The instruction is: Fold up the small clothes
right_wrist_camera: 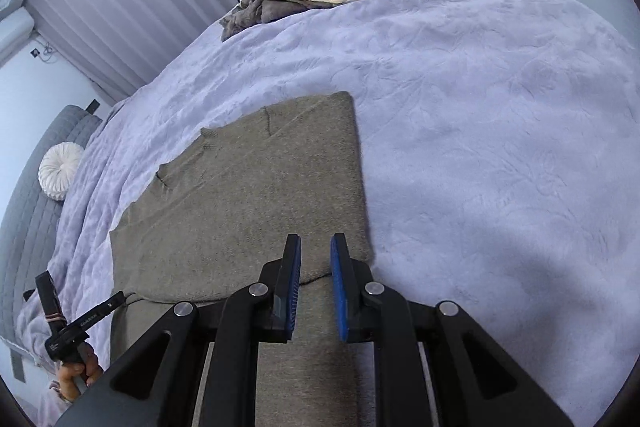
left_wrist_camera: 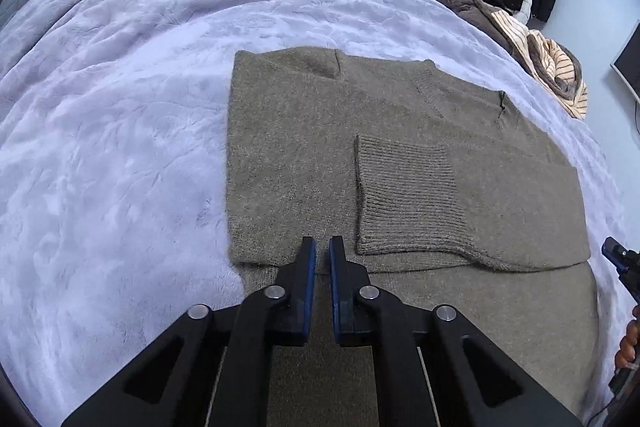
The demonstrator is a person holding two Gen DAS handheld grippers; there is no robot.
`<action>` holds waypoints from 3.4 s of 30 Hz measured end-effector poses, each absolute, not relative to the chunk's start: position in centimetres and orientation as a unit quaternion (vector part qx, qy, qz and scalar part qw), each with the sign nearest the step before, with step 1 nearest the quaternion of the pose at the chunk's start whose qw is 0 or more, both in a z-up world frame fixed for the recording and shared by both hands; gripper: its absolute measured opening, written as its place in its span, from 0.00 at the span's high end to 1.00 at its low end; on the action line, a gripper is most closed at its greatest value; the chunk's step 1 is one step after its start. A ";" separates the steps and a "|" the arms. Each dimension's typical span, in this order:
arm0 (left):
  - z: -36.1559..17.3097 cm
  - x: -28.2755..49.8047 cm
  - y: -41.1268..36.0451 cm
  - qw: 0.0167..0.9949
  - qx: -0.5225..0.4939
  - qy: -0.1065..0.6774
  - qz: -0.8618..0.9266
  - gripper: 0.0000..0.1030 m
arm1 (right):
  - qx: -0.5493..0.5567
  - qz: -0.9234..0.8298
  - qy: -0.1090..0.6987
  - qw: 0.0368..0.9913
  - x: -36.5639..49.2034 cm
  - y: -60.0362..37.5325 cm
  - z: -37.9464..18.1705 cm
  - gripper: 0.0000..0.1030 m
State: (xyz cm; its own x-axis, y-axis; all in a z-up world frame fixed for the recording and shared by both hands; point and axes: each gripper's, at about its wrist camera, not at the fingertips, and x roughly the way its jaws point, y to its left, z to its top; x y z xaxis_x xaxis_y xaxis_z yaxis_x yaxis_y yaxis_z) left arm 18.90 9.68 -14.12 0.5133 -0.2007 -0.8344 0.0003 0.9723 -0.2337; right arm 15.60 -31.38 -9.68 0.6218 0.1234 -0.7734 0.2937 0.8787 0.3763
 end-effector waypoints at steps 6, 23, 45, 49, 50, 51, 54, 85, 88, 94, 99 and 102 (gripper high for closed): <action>-11.6 19.6 7.2 0.876 -0.096 0.461 -0.102 0.91 | 0.241 -0.034 0.444 0.863 16.9 -29.7 -10.2 0.84; -14.6 18.2 5.3 0.857 -0.053 0.505 -0.089 0.91 | 0.253 -0.042 0.481 0.838 16.4 -29.5 -13.7 0.84; -15.2 15.6 7.4 0.853 -0.064 0.517 -0.031 0.01 | 0.240 -0.050 0.487 0.838 13.5 -28.3 -13.1 0.73; -17.0 15.1 8.0 0.833 -0.078 0.546 -0.031 0.01 | 0.234 -0.049 0.484 0.842 12.8 -27.9 -12.5 0.65; -17.1 14.8 8.1 0.838 -0.082 0.538 -0.031 0.01 | 0.233 -0.049 0.483 0.843 12.7 -27.9 -12.4 0.65; -17.1 14.5 8.1 0.843 -0.082 0.531 -0.031 0.01 | 0.231 -0.050 0.483 0.843 12.5 -27.8 -12.3 0.65; -17.2 14.0 7.9 0.848 -0.080 0.523 -0.030 0.01 | 0.229 -0.050 0.482 0.845 11.8 -27.5 -11.8 0.65; -14.5 -4.0 10.5 0.844 -0.087 0.529 -0.027 0.01 | 0.299 0.006 0.443 0.845 -3.5 -24.9 -10.9 0.44; -14.8 -5.3 11.4 0.838 -0.105 0.533 -0.039 0.01 | 0.303 0.016 0.449 0.840 -4.8 -24.9 -11.2 0.39; -15.0 -7.7 12.1 0.828 -0.115 0.542 -0.090 0.01 | 0.330 0.032 0.445 0.832 -8.1 -26.0 -11.6 0.39; -14.7 -9.3 11.3 0.811 -0.130 0.546 -0.166 0.01 | 0.334 0.034 0.438 0.834 -10.2 -26.6 -11.4 0.39; -14.6 -9.8 10.3 0.799 -0.124 0.553 -0.201 0.01 | 0.347 0.038 0.437 0.829 -11.4 -27.0 -11.6 0.39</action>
